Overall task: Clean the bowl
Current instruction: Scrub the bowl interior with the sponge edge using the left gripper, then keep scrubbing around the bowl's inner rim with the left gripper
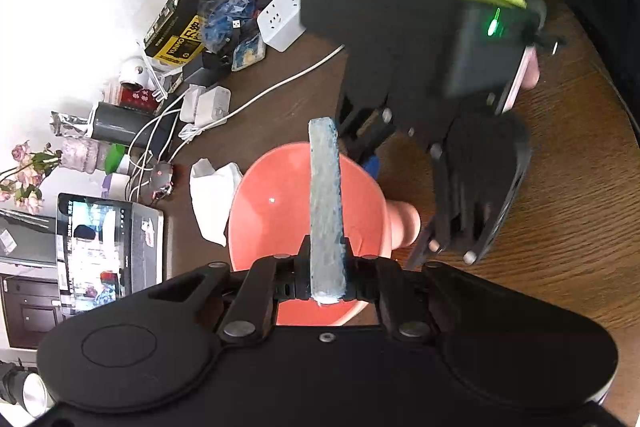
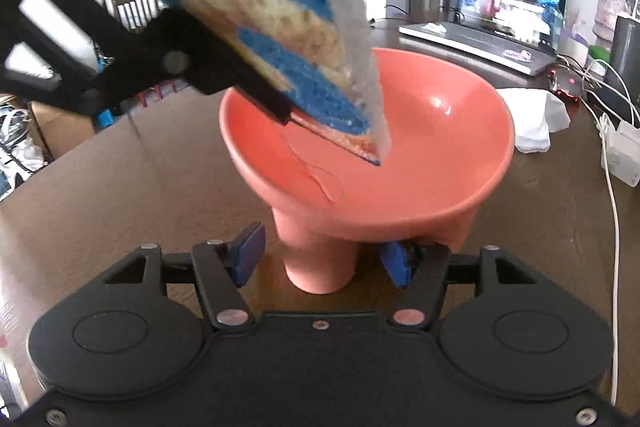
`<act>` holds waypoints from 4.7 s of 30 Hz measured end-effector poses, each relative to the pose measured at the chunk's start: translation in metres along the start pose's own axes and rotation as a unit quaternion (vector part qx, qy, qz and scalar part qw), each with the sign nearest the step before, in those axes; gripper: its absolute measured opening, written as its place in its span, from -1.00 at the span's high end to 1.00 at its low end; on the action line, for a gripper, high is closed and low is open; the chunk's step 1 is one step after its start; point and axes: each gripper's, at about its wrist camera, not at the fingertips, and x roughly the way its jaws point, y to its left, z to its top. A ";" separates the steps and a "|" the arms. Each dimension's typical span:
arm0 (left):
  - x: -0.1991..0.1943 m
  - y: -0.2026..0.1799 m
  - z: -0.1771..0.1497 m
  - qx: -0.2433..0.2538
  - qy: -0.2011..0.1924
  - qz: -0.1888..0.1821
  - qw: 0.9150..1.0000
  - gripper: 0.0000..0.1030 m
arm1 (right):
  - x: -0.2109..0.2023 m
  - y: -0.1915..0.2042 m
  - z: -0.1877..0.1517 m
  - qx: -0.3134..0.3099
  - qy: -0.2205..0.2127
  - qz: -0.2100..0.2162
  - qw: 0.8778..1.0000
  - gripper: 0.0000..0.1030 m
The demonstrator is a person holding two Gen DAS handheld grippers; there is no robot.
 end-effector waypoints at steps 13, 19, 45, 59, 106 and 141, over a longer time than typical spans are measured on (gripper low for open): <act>0.024 0.008 0.000 0.007 -0.004 -0.005 1.000 0.80 | -0.022 -0.005 -0.015 -0.017 -0.002 0.006 1.000 0.18; 0.041 0.019 0.009 0.001 -0.012 -0.017 1.000 0.80 | -0.039 -0.004 -0.026 -0.035 -0.001 0.016 0.999 0.18; -0.005 0.008 -0.002 -0.021 0.013 -0.022 0.999 0.79 | -0.047 -0.022 -0.033 -0.036 0.001 0.038 0.999 0.17; 0.042 0.036 0.021 0.025 0.028 -0.045 0.998 0.79 | -0.046 -0.019 -0.034 -0.036 0.001 0.037 0.999 0.17; 0.043 0.047 0.031 0.004 0.043 -0.058 0.997 0.79 | -0.041 -0.020 -0.032 -0.035 0.001 0.037 0.999 0.17; 0.031 0.044 0.017 -0.007 0.079 -0.078 0.994 0.79 | -0.043 -0.016 -0.037 -0.035 0.000 0.037 0.999 0.17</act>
